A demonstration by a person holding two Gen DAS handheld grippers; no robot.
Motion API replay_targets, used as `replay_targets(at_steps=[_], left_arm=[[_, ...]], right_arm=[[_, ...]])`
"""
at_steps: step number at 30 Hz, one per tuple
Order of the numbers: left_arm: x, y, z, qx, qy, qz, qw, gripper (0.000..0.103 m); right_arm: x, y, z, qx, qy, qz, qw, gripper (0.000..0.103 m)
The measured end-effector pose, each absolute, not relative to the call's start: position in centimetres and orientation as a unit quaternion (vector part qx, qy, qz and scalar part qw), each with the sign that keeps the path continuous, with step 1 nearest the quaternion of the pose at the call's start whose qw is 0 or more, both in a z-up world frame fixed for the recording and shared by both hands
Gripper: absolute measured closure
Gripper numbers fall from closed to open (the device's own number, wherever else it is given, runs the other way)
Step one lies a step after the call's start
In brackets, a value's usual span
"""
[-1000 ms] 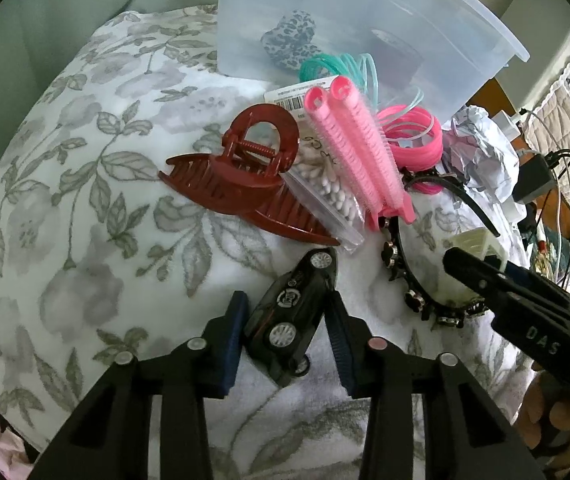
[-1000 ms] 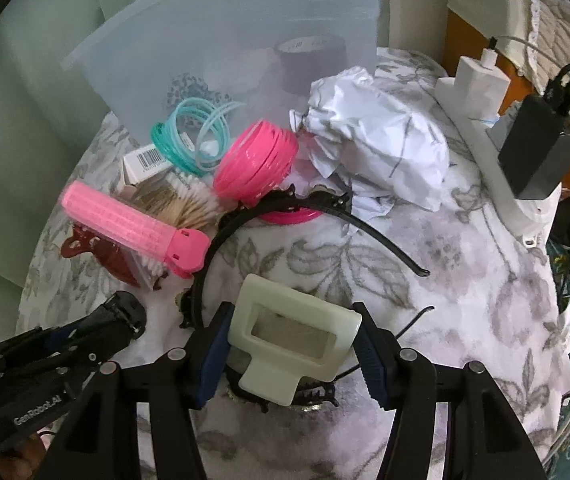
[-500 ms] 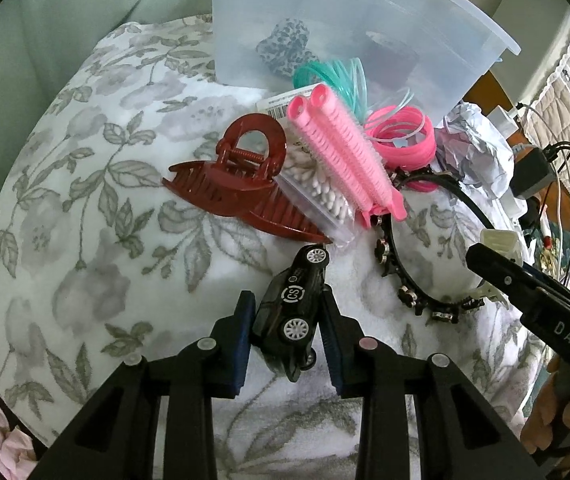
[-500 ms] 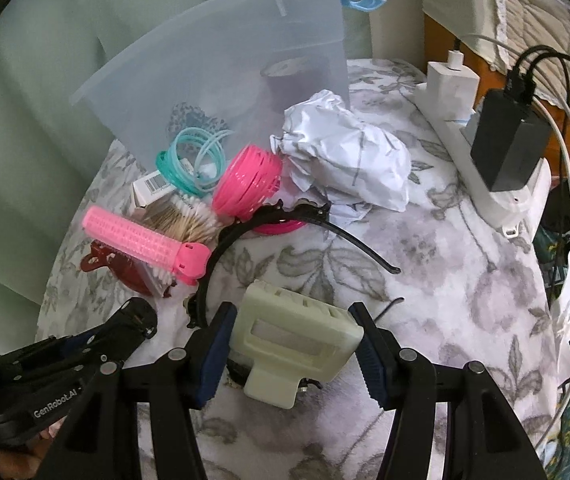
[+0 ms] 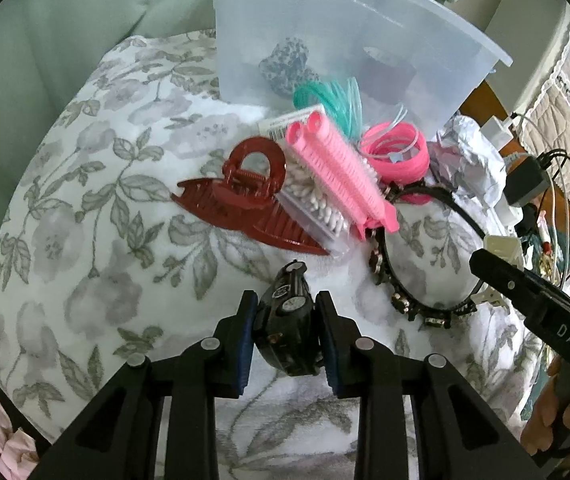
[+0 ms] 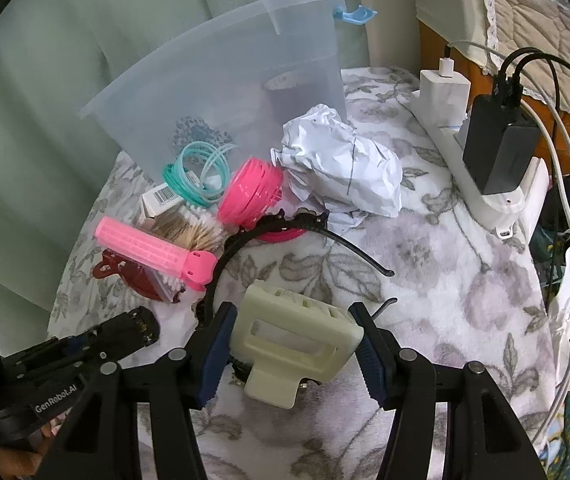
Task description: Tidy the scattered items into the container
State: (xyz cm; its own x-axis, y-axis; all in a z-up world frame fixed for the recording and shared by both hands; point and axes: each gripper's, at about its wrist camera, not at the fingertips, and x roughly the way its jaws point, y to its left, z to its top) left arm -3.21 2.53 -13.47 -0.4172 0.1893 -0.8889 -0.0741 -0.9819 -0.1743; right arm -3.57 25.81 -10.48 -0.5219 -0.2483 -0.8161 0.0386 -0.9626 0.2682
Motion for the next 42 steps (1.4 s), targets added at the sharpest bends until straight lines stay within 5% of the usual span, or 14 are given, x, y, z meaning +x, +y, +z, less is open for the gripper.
replay_targets(at_steps=[18, 42], left_arm=[[-2.7, 2.7, -11.1, -0.499, -0.057, 0.86, 0.093, 0.073], [-8.0, 2.0, 2.3, -0.369, -0.057, 0.916, 0.148, 0.073]], right_arm=[[-3.5, 25.7, -9.0, 0.47, -0.11, -0.872, 0.087, 0.042], [-5.8, 26.8, 4.8, 0.357, -0.068, -0.923, 0.124, 0.042]])
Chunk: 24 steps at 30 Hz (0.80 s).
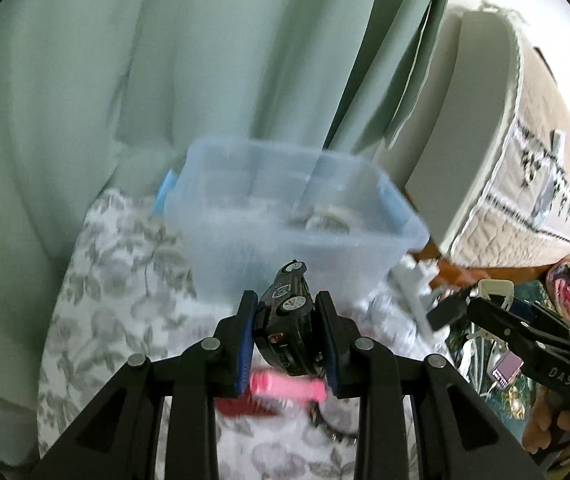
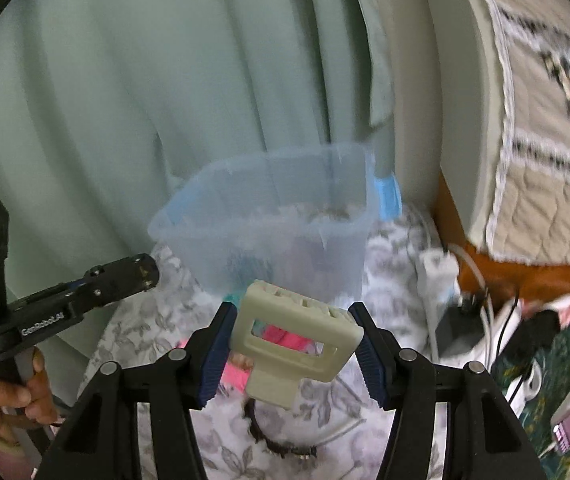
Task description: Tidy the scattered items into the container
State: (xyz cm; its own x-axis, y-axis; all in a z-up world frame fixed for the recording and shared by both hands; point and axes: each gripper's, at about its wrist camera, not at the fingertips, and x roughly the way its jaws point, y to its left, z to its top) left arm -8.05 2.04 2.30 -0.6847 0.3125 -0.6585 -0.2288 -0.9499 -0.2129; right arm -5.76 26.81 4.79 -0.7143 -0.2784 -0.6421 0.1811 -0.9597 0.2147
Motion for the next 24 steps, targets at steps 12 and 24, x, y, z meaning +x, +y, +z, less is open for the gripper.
replay_targets(at_steps=[12, 24], left_arm=[[-11.6, 3.0, 8.9, -0.311, -0.042, 0.935, 0.164, 0.073], [-14.6, 4.4, 10.4, -0.302, -0.036, 0.938, 0.166, 0.073]], right_arm=[[-8.5, 24.3, 12.2, 0.282, -0.012, -0.949, 0.139, 0.042], [-12.9, 23.0, 13.1, 0.274, -0.005, -0.953, 0.131, 0.042]])
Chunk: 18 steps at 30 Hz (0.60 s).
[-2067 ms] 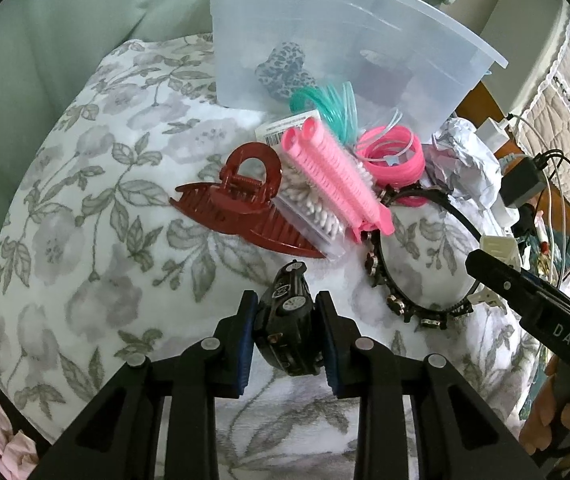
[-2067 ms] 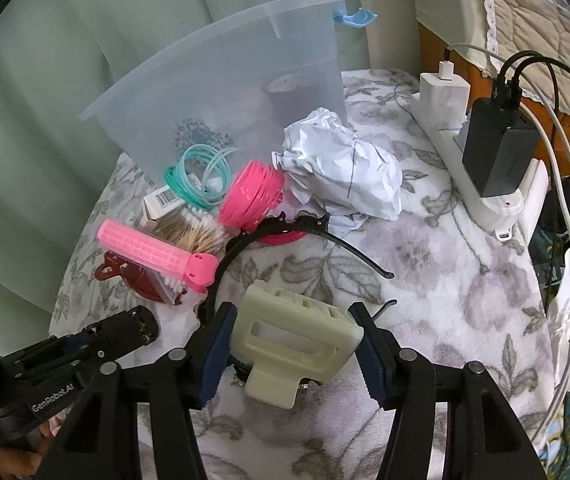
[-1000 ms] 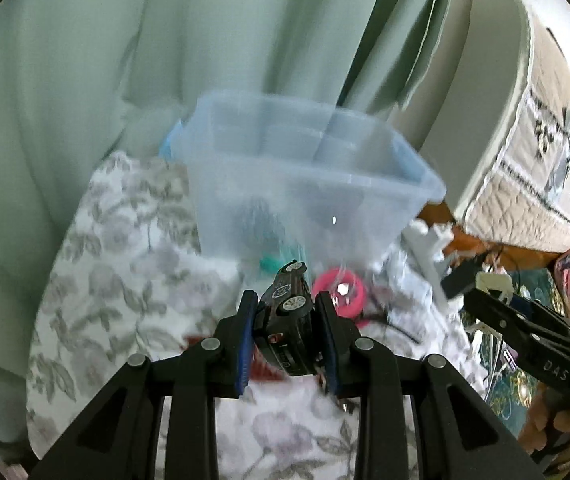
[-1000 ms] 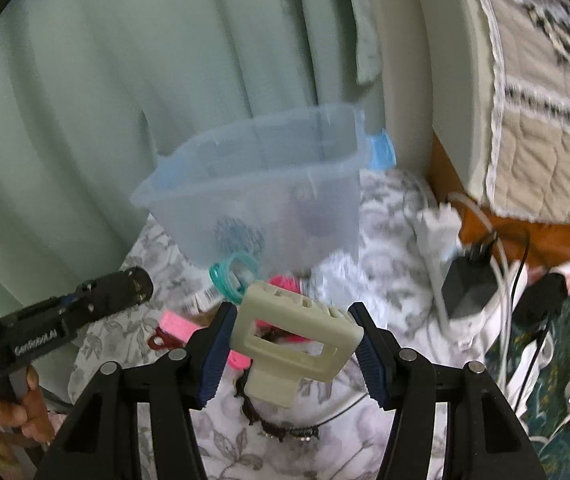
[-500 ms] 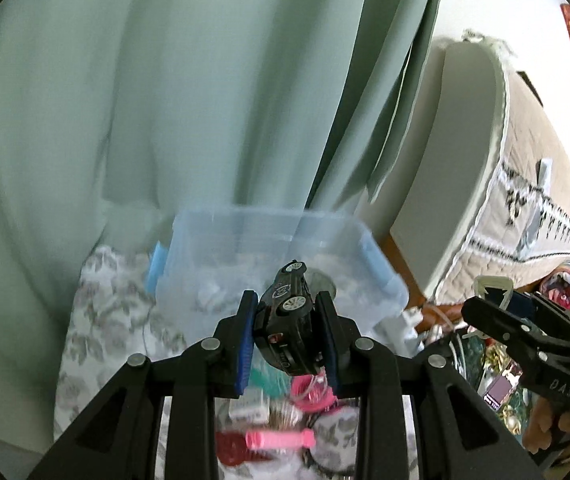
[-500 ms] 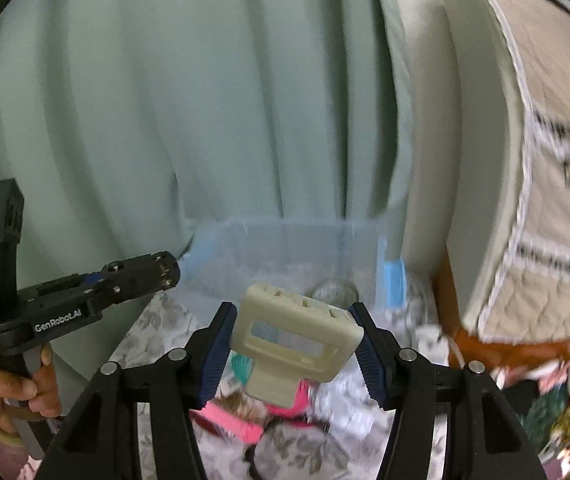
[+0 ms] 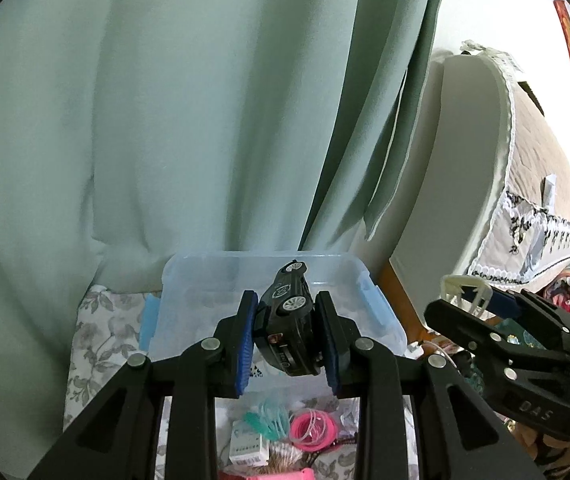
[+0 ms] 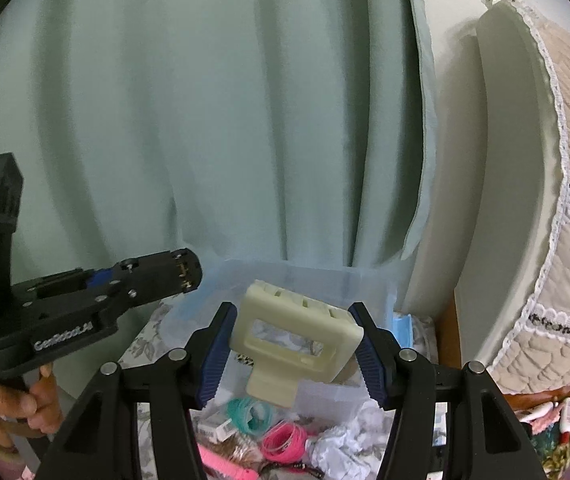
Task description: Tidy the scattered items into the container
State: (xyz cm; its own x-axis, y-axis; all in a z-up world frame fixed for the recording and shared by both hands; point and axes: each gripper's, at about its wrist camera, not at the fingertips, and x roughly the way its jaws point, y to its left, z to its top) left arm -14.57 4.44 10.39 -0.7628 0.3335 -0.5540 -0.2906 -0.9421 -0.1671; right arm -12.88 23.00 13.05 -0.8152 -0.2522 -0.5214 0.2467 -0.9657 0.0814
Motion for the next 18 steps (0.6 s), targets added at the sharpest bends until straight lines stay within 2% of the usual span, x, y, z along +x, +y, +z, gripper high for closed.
replay_targets(at_steps=[10, 18], left_arm=[[-17.9, 4.7, 8.9, -0.322, -0.046, 0.933, 0.156, 0.073], [-21.0, 5.2, 5.1, -0.361, -0.045, 0.921, 0.141, 0.073]], right_arm=[[-18.0, 24.0, 9.9, 0.318, -0.041, -0.94, 0.115, 0.042], [-20.7, 23.5, 5.5, 0.363, -0.045, -0.924, 0.108, 0.042]])
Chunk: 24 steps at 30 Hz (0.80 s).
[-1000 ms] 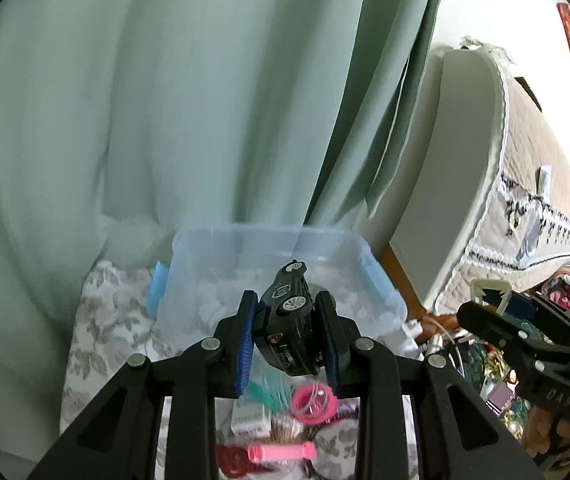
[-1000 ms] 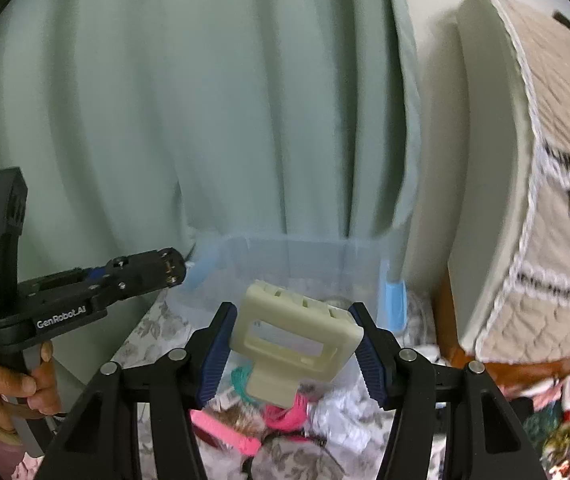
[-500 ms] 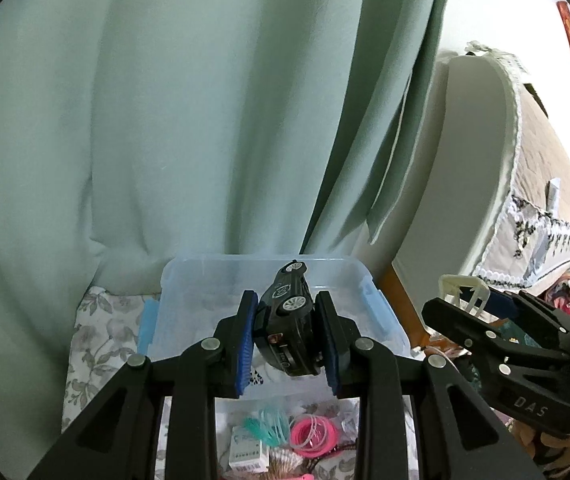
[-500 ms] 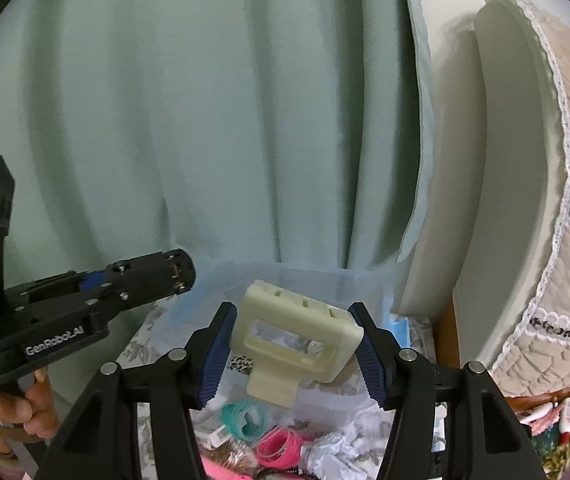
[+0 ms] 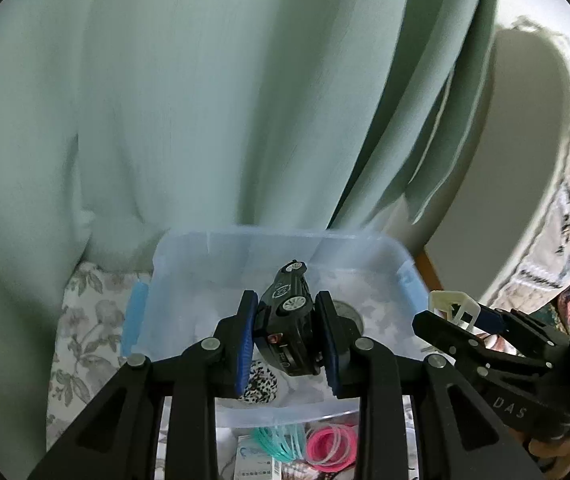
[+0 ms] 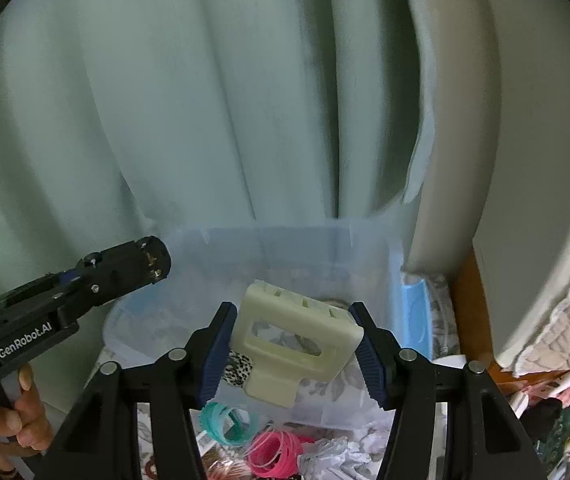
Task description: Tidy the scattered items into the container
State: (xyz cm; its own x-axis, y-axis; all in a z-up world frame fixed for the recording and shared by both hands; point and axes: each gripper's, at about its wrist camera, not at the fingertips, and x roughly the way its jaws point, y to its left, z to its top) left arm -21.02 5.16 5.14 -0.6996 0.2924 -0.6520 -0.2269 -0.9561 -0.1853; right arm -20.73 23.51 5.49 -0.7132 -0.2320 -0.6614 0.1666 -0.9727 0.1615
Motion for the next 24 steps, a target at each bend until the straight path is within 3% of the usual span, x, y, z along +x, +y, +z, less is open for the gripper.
replay_targets(at_steps=[16, 19, 21, 24], left_arm=[[-24.0, 5.1, 0.1, -0.407, -0.037, 0.904, 0.13, 0.071], [-24.0, 5.2, 0.0, -0.405, -0.034, 0.904, 0.133, 0.051], [-23.8, 5.4, 0.1, -0.405, -0.032, 0.903, 0.135, 0.046], [-23.6, 5.6, 0.3, -0.405, -0.027, 0.904, 0.135, 0.029]], right_arm=[[-23.9, 22.0, 0.7, 0.418, -0.021, -0.903, 0.101, 0.042], [-24.2, 22.2, 0.6, 0.416, -0.021, -0.903, 0.102, 0.035], [-24.4, 21.7, 0.6, 0.413, -0.019, -0.905, 0.106, 0.027], [-24.1, 21.5, 0.8, 0.403, -0.013, -0.908, 0.11, 0.017]])
